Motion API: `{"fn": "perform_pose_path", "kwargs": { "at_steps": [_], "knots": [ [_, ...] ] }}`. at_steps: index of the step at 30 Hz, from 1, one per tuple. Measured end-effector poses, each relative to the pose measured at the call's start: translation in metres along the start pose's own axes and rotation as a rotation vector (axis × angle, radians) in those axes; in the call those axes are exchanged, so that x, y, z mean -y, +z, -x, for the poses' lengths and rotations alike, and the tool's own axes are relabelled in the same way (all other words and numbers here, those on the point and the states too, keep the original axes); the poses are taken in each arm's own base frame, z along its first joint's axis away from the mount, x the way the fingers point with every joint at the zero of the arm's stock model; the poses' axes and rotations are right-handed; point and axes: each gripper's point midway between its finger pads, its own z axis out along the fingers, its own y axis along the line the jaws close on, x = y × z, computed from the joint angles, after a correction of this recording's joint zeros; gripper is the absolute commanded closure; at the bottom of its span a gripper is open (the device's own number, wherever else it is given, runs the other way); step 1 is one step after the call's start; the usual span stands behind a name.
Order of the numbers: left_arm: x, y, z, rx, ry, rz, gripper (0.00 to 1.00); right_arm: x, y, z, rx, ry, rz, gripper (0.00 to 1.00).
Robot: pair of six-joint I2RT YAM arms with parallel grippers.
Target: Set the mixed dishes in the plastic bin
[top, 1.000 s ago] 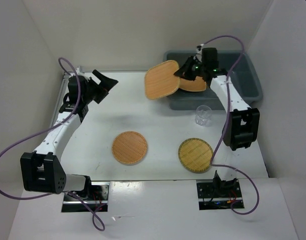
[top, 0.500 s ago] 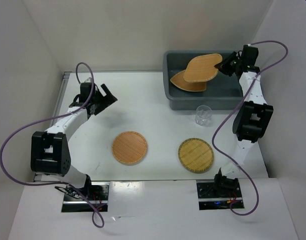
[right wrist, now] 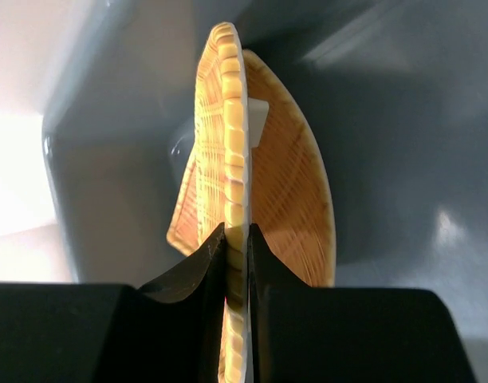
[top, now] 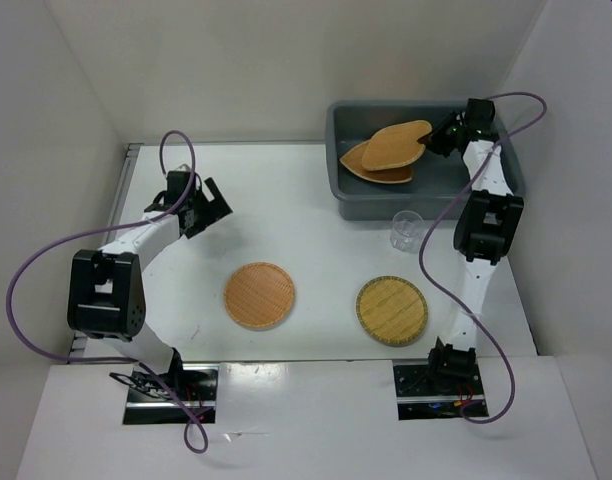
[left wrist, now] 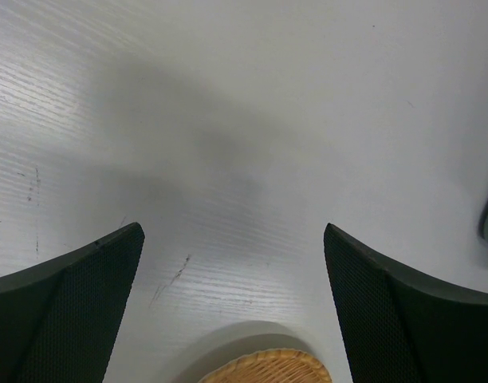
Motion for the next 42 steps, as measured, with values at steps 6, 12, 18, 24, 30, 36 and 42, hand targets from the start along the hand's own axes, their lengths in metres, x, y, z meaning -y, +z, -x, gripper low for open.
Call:
{"fn": "perform_pose_path", "kwargs": {
  "at_steps": [6, 12, 18, 24, 30, 36, 42],
  "knots": [
    [-0.002, 0.001, -0.001, -0.002, 0.001, 0.006, 0.0, -0.016, 0.031, -0.005, -0.031, -0.03, 0.003, 1.0],
    [-0.004, 0.001, -0.003, -0.005, 0.001, 0.012, 0.0, -0.024, 0.045, -0.019, -0.04, -0.06, -0.026, 0.79],
    [-0.006, 0.002, -0.006, -0.01, 0.0, 0.017, 0.0, -0.012, 0.045, -0.027, -0.055, -0.076, -0.091, 0.67],
    [-0.007, 0.002, -0.007, -0.013, -0.001, 0.019, 0.0, 0.001, 0.045, -0.028, -0.054, -0.092, -0.144, 0.55],
    [-0.007, 0.002, -0.007, -0.012, -0.001, 0.019, 0.0, 0.016, 0.046, -0.032, -0.06, -0.097, -0.2, 0.44],
    [-0.012, 0.006, -0.007, -0.011, 0.015, 0.044, 0.0, 0.037, 0.041, -0.022, -0.001, -0.094, -0.325, 0.31],
    [-0.035, 0.026, -0.028, -0.14, 0.128, 0.134, 0.0, 0.054, 0.017, -0.01, 0.062, -0.091, -0.484, 0.26]
  ]
}}
